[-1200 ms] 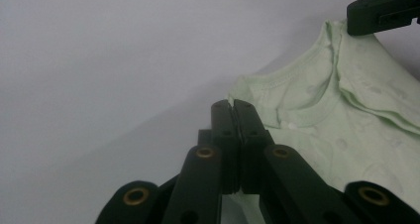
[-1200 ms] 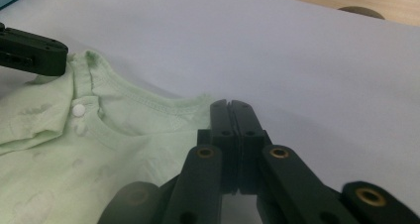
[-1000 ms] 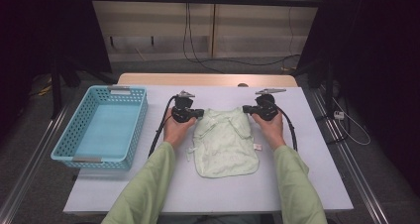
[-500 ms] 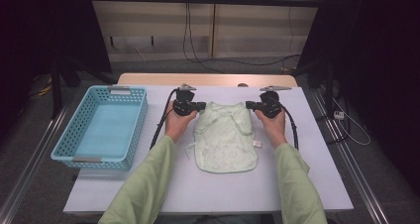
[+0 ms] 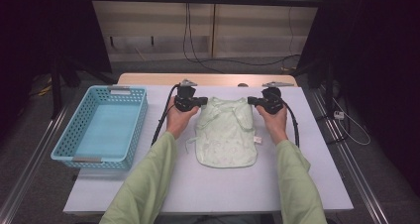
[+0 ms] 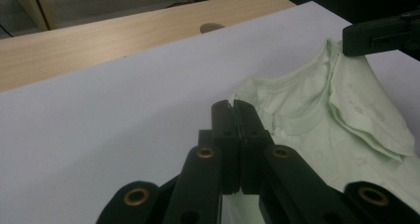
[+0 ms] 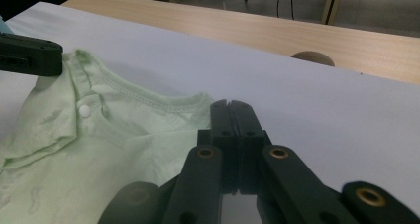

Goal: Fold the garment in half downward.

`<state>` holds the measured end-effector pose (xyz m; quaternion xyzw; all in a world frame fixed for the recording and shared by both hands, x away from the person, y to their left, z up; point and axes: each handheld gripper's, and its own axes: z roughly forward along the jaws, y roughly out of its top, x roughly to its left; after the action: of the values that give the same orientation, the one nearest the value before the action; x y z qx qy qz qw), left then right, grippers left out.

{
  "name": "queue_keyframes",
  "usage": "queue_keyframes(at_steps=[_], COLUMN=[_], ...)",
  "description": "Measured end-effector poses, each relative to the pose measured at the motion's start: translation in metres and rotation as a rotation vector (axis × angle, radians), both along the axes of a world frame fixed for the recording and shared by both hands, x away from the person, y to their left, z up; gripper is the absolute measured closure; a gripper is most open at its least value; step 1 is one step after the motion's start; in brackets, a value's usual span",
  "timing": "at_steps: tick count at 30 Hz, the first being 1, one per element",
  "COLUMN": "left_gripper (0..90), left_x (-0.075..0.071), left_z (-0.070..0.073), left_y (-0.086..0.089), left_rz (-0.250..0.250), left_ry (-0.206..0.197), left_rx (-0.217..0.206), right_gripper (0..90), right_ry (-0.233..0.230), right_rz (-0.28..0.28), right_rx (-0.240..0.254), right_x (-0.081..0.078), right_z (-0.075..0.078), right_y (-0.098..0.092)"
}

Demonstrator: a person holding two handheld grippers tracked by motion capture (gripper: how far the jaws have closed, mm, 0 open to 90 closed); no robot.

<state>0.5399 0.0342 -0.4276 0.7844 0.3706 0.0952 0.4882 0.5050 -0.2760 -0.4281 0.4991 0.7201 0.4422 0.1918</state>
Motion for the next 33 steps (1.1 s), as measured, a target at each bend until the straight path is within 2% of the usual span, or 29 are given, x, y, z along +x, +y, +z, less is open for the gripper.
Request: queue_keyframes(at_steps=[2,5,12,15,18,24,27,30,33], left_gripper=[89.4,89.4,89.5,89.4,89.4,89.4,89.4,89.4,89.4], left_x=[-0.002,-0.004,-0.011,-0.015,-0.018,-0.027,-0.031,-0.035,-0.039], left_z=[0.002,0.002,-0.001,0.001,0.004,0.005,0.006,0.009,0.012], left_y=[0.000,0.001,0.004,0.004,0.005,0.009,0.008,0.010,0.011], left_rz=[0.006,-0.012,-0.008,-0.017,-0.013,-0.018,-0.028,-0.032,-0.042], left_ry=[-0.013,-0.011,-0.013,-0.025,-0.027,-0.032,-0.043,-0.050,-0.059], left_rx=[-0.004,0.005,-0.005,0.000,-0.013,-0.012,0.013,-0.004,0.003], right_gripper=[90.0,90.0,90.0,90.0,90.0,90.0,90.0,90.0,90.0], right_ry=[-0.011,-0.012,-0.030,-0.043,-0.052,-0.062,-0.064,-0.073,-0.083], right_rz=[0.001,0.006,0.028,0.032,0.036,0.046,0.052,0.053,0.061], right_rx=[0.005,0.017,0.031,0.041,0.046,0.059,0.060,0.064,0.068], right_x=[0.000,-0.001,-0.007,-0.011,-0.014,-0.021,-0.025,-0.029,-0.032], right_z=[0.001,0.000,0.003,0.006,0.009,0.007,0.007,0.009,0.012], right_y=[0.000,0.000,0.001,0.001,0.001,0.002,0.002,0.002,0.003])
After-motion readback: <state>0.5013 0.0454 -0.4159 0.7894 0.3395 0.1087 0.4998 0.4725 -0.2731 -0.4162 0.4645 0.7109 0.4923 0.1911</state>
